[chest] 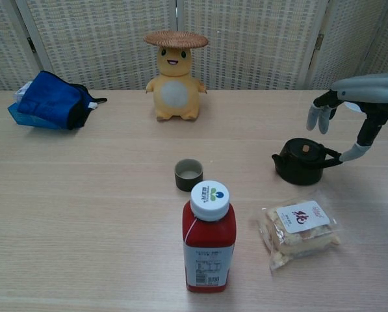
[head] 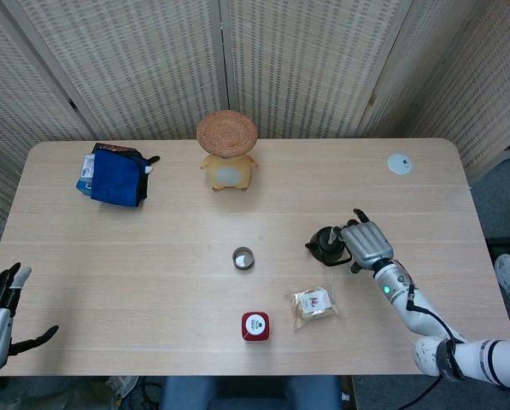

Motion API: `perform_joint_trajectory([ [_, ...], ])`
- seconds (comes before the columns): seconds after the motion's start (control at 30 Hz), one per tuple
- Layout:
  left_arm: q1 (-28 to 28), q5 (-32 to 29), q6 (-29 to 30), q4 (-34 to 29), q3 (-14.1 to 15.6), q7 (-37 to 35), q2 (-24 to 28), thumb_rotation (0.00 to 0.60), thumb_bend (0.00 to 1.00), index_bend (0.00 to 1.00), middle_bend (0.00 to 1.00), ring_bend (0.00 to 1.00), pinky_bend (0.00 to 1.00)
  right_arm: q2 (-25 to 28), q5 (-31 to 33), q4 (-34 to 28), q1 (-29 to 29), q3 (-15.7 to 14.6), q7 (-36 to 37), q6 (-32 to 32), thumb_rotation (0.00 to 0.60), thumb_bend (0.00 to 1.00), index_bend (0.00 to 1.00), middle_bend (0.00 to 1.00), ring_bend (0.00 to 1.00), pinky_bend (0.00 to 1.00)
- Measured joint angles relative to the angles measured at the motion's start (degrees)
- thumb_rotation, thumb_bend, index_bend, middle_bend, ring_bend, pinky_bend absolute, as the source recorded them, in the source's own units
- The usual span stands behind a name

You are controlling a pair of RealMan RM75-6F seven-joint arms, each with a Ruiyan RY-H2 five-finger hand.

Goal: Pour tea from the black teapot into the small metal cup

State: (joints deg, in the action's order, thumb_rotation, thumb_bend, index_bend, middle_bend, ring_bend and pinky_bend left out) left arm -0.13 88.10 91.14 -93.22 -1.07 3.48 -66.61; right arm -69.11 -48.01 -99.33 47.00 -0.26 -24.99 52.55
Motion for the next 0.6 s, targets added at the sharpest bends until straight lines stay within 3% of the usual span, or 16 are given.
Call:
perform_joint_trajectory([
  [0.6,0.64,-0.03,0.22,1.13,0.22,-1.41,-0.27,0.506,0.01,0.0,0.0,0.0,0.0,-3.7,1.09,1.62,-1.31,-1.17,-4.16,-0.05,0.6,0.0,0.4,0.44,0.29,0.01],
])
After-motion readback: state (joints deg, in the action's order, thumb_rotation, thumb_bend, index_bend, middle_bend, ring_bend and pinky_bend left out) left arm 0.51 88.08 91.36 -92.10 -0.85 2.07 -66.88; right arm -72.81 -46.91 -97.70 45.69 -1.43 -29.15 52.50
